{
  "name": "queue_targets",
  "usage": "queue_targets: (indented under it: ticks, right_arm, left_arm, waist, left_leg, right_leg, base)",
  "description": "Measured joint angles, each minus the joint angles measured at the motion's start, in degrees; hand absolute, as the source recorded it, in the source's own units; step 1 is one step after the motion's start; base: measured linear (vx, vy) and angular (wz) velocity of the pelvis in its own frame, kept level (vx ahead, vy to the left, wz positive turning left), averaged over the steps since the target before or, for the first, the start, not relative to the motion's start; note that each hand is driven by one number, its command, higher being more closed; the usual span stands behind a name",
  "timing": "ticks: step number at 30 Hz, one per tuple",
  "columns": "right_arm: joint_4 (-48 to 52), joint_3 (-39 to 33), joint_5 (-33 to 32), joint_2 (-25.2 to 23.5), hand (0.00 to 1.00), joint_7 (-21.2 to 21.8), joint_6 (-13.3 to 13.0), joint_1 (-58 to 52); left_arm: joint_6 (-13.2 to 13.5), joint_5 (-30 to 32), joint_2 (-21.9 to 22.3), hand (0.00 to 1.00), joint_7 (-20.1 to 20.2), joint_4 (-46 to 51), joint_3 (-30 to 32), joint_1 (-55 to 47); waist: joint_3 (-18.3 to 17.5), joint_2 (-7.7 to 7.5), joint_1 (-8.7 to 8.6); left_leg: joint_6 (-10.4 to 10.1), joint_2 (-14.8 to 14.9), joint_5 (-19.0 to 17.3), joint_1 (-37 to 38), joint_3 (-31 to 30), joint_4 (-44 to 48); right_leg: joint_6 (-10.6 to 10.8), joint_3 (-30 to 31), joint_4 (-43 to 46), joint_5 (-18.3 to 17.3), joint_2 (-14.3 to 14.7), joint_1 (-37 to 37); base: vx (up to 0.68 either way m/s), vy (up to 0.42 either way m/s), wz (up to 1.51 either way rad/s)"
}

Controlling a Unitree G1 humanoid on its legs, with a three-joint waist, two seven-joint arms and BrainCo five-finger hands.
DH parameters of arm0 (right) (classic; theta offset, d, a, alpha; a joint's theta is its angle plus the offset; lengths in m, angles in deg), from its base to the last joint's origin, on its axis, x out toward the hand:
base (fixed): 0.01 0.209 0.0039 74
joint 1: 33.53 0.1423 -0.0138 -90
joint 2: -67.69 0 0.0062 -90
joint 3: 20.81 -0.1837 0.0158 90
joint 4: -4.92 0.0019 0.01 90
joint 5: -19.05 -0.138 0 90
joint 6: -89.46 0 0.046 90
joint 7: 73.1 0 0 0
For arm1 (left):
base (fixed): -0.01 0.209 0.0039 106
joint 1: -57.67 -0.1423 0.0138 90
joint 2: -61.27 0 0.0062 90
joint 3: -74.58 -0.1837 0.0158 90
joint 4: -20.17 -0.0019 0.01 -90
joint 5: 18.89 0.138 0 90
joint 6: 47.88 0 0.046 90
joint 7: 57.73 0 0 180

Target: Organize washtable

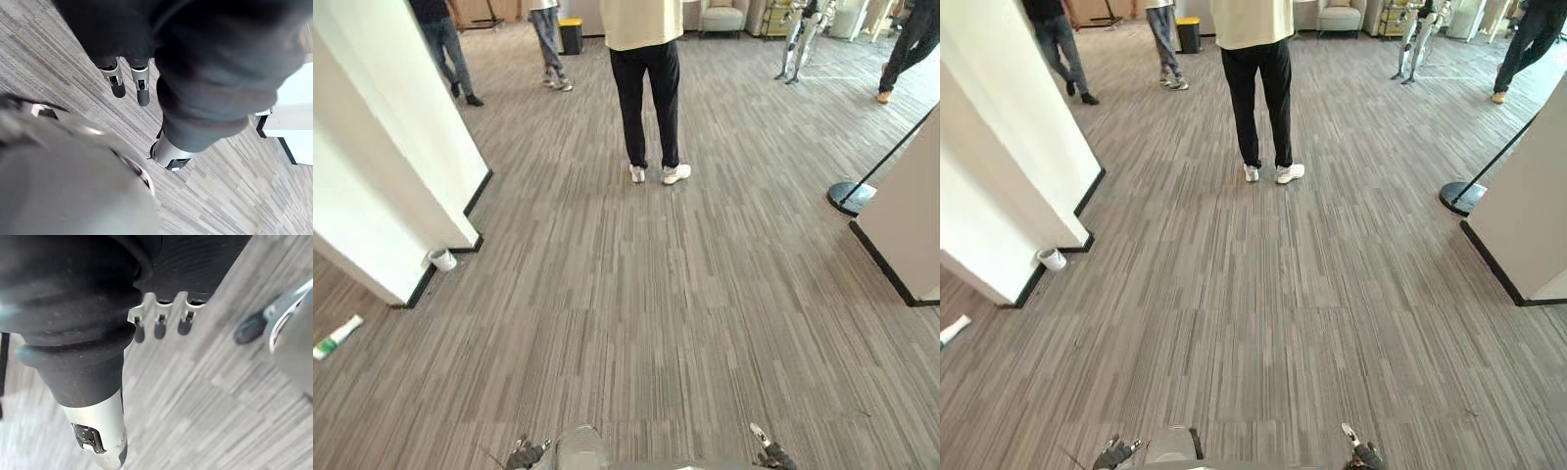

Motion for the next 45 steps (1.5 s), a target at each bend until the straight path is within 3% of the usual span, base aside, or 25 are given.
queue_targets:
  ticks: [2, 3, 5, 6, 8, 10, 11, 12, 14, 15, 17, 18, 24, 29, 31, 34, 35, 36, 38, 41, 42, 43, 44, 45]
  right_arm:
    - [-1.91, 0.31, 1.30, -0.77, 0.00, 0.03, 0.00, -1.70]
    - [-2.26, 0.50, 1.73, -0.82, 0.00, 0.03, 0.07, -2.14]
    - [-2.18, 0.02, 2.08, -1.28, 0.00, 0.21, 0.26, -3.19]
    - [-2.12, 0.09, 2.37, -1.35, 0.00, 0.26, 0.38, -3.38]
    - [-1.81, 0.56, 2.60, -1.46, 0.00, 0.31, 0.26, -3.60]
    - [-1.41, 1.77, 2.62, -1.41, 0.00, 0.21, -0.14, -4.42]
    - [-1.36, 2.06, 2.71, -1.46, 0.00, 0.17, -0.16, -4.85]
    - [-1.49, 2.15, 2.82, -1.59, 0.00, 0.08, -0.05, -4.89]
    - [-1.39, 2.49, 3.49, -2.23, 0.00, 0.04, 0.02, -5.56]
    - [-1.29, 2.86, 4.11, -1.90, 0.00, 0.04, -0.02, -6.14]
    - [-0.99, 3.03, 4.19, -1.59, 0.00, 0.06, -0.15, -6.24]
    - [-1.58, 6.56, 4.21, -1.26, 0.00, 0.19, -0.63, -5.17]
    - [-1.53, 6.55, 4.20, -1.27, 0.00, 0.19, -0.64, -5.27]
    - [-1.22, 5.11, 3.59, -1.54, 0.00, 0.08, -0.69, -5.34]
    - [-0.83, 4.12, 3.42, -2.10, 0.00, 0.01, -0.67, -5.45]
    - [3.12, 5.28, 3.22, -2.11, 0.00, -0.04, -0.65, -5.36]
    - [3.52, 5.50, 2.87, -1.85, 0.00, 0.01, -0.71, -5.62]
    - [6.14, 6.48, 2.09, -1.13, 0.00, 0.16, -0.96, -5.66]
    - [6.40, 6.48, 1.64, -0.99, 0.00, 0.11, -1.44, -5.47]
    - [4.71, 5.97, 0.97, -1.92, 0.00, 0.00, -1.89, -5.32]
    - [4.31, 4.81, 0.90, -1.99, 0.00, -0.01, -1.80, -5.36]
    - [4.10, 3.92, 0.92, -1.99, 0.00, -0.03, -1.75, -5.33]
    - [3.97, 1.90, 1.05, -2.26, 0.00, 0.00, -1.50, -5.37]
    - [3.96, 1.59, 1.32, -2.63, 0.00, -0.08, -1.30, -5.41]
  left_arm:
    - [-0.26, 0.00, -1.40, 0.00, 0.01, -1.89, -0.32, -0.11]
    - [-0.24, -0.01, -1.69, 0.00, -0.01, -2.05, -1.34, 0.09]
    - [-0.26, 0.06, -3.02, 0.00, 0.05, -2.20, -3.82, 0.20]
    - [-0.28, 0.16, -3.42, 0.00, 0.02, -2.20, -4.66, 0.11]
    - [-0.26, 0.15, -3.74, 0.00, -0.01, -2.02, -5.70, 0.32]
    - [0.02, 0.05, -3.69, 0.00, 0.01, -0.99, -6.83, 1.55]
    - [0.14, 0.05, -3.66, 0.00, 0.00, -0.87, -6.80, 2.50]
    - [0.22, 0.05, -3.72, 0.00, -0.01, -0.54, -6.65, 2.64]
    - [0.48, -0.18, -3.40, 0.00, -0.17, -0.02, -5.20, 2.43]
    - [0.59, -0.62, -2.22, 0.00, -0.17, 0.35, -3.80, 1.10]
    - [1.04, -1.31, -1.00, 0.00, -0.15, 0.54, -2.43, 0.32]
    - [0.90, -1.14, -2.25, 0.00, 1.18, -1.64, -1.15, -0.78]
    - [0.90, -1.14, -2.25, 0.00, 1.18, -1.64, -1.15, -0.81]
    - [0.91, -0.87, -2.21, 0.00, 1.13, -1.09, -1.01, -0.79]
    - [0.88, -0.42, -2.23, 0.00, 1.12, -0.71, -1.10, -0.68]
    - [0.89, 0.73, -2.08, 0.00, 0.87, -0.30, -2.42, 0.46]
    - [0.85, 1.21, -2.05, 0.00, 0.69, -0.38, -2.50, 0.32]
    - [0.18, 2.59, -1.76, 0.00, 0.03, -0.63, -2.88, 0.48]
    - [-0.20, 3.90, -2.06, 0.00, -0.10, -0.62, -3.63, 0.56]
    - [-0.29, 5.29, -3.08, 0.00, -0.10, -0.71, -3.58, 2.97]
    - [-0.31, 5.36, -2.88, 0.00, -0.11, -0.68, -3.58, 4.48]
    - [-0.31, 5.38, -2.58, 0.00, -0.12, -0.66, -3.54, 5.14]
    - [-0.21, 5.41, -2.07, 0.00, -0.10, -0.54, -3.44, 5.33]
    - [-0.19, 5.53, -2.17, 0.00, -0.08, -0.50, -3.36, 5.50]
  waist:
    - [-0.52, -1.92, 0.19]
    - [-0.62, -2.03, 0.15]
    - [-0.52, -2.33, 0.17]
    - [-0.84, -2.70, -0.29]
    - [-1.42, -2.61, -0.69]
    - [-2.15, -2.26, -1.15]
    - [-2.56, -2.51, -1.66]
    - [-2.89, -3.09, -1.50]
    - [-4.12, -4.16, -0.69]
    - [-5.91, -3.21, -0.60]
    - [-7.21, -3.00, -0.59]
    - [-6.92, -4.15, -0.51]
    - [-6.83, -4.24, -0.49]
    - [-6.93, -4.00, -0.54]
    - [-6.66, -4.25, -0.60]
    - [-4.65, -3.93, -0.46]
    - [-4.44, -3.61, -0.58]
    - [-3.41, -2.37, -0.92]
    - [-3.02, -1.66, -1.53]
    - [-2.72, -2.73, -2.36]
    - [-2.54, -2.61, -2.38]
    - [-2.37, -2.07, -2.67]
    - [-2.22, -0.91, -3.68]
    - [-2.10, -1.45, -4.12]
  left_leg:
    - [2.58, -3.52, -0.91, 2.12, -0.40, 1.11]
    - [2.88, -4.17, -1.09, 3.45, -0.49, 0.01]
    - [4.13, -7.45, -1.87, 9.66, -1.29, -5.13]
    - [4.39, -8.33, -2.03, 12.20, -1.77, -7.05]
    - [4.51, -8.84, -2.04, 15.84, -3.15, -10.42]
    - [4.47, -8.66, -2.03, 17.27, -6.06, -12.69]
    - [4.31, -8.94, -2.13, 17.22, -7.57, -12.94]
    - [4.13, -9.47, -2.21, 17.91, -7.82, -13.58]
    - [3.29, -10.24, -2.73, 18.84, -7.60, -14.46]
    - [2.55, -9.49, -2.98, 18.55, -7.11, -14.56]
    - [1.99, -8.87, -3.33, 19.23, -7.49, -15.84]
    - [1.79, -9.10, -0.27, 23.21, -11.20, -22.26]
    - [1.52, -9.07, -0.48, 23.02, -11.04, -22.31]
    - [2.76, -9.16, -1.34, 18.45, -9.95, -22.24]
    - [3.66, -9.39, -2.32, 16.88, -7.18, -20.60]
    - [3.92, -9.01, -10.19, 13.64, -0.87, -9.53]
    - [4.18, -9.00, -11.72, 13.83, -0.82, -8.42]
    - [4.73, -8.52, -13.91, 15.70, -0.35, -6.91]
    - [4.49, -7.05, -15.15, 18.65, 0.11, -7.88]
    - [1.97, -5.01, -16.01, 24.49, 0.42, -11.92]
    - [1.25, -4.19, -16.42, 26.03, 0.45, -13.76]
    - [0.55, -3.35, -16.81, 27.09, 0.59, -14.82]
    - [-1.84, -1.28, -16.92, 29.30, 0.66, -16.05]
    - [-2.82, -1.17, -16.64, 29.77, 0.88, -15.57]
  right_leg:
    - [3.13, -0.36, 8.86, -2.29, -3.70, -0.68]
    - [3.19, -0.23, 14.45, -2.25, -4.95, -2.60]
    - [3.45, 2.08, 38.17, -1.42, -9.25, -12.19]
    - [3.18, 2.28, 41.36, -2.35, -10.10, -14.15]
    - [2.50, 1.98, 39.38, -4.10, -9.83, -16.85]
    - [2.05, 4.18, 27.48, -4.29, -6.69, -19.53]
    - [0.88, 6.53, 18.38, -2.61, -5.32, -19.87]
    - [0.45, 6.59, 13.58, 1.55, -5.48, -19.98]
    - [1.20, 7.33, 10.94, 8.18, -6.25, -20.46]
    - [0.78, 7.22, 9.68, 8.48, -5.50, -20.09]
    - [0.79, 6.15, 6.69, 8.47, -4.86, -18.49]
    - [1.01, 2.08, 2.22, 9.12, -4.44, -13.71]
    - [1.23, 1.90, 2.36, 8.90, -4.48, -14.36]
    - [1.35, -0.05, 2.36, 8.42, -5.54, -17.87]
    - [2.62, -1.41, 3.20, 7.29, -6.50, -18.81]
    - [7.81, -1.83, 14.40, 1.35, -11.03, -22.10]
    - [7.84, -1.23, 18.73, 1.35, -11.46, -23.18]
    - [5.57, 0.93, 35.92, 1.55, -12.77, -31.27]
    - [4.17, 1.20, 41.90, -0.96, -11.75, -35.70]
    - [2.38, -3.10, 35.20, -1.41, -8.89, -41.94]
    - [-0.05, -5.87, 30.11, 0.55, -7.77, -44.81]
    - [-0.99, -7.35, 27.07, 2.10, -6.97, -45.75]
    - [-2.71, -10.83, 20.79, 5.48, -4.81, -46.13]
    - [-3.51, -11.86, 18.89, 7.16, -3.96, -46.51]
  base:
    - [0.58, 0.299, 0.15]
    - [0.47, 0.277, 0.34]
    - [0.44, 0.309, 0.35]
    - [0.38, 0.217, 0.40]
    - [0.26, 0.113, 0.43]
    - [0.30, 0.054, 0.76]
    - [0.29, -0.007, 0.88]
    - [0.29, -0.022, 0.65]
    - [0.31, -0.070, 0.16]
    - [0.36, -0.103, 0.05]
    - [0.23, -0.067, 0.03]
    - [0.03, -0.032, 0.02]
    - [-0.04, -0.018, -0.01]
    - [0.01, 0.015, 0.06]
    - [0.07, 0.079, 0.23]
    - [0.12, 0.137, 0.07]
    - [0.17, 0.165, -0.32]
    - [0.16, 0.118, -0.31]
    - [0.25, 0.131, -0.24]
    - [0.50, 0.093, -0.06]
    - [0.55, 0.056, 0.02]
    - [0.78, 0.064, 0.16]
    - [0.42, 0.027, 0.20]
    - [0.74, 0.005, 0.16]
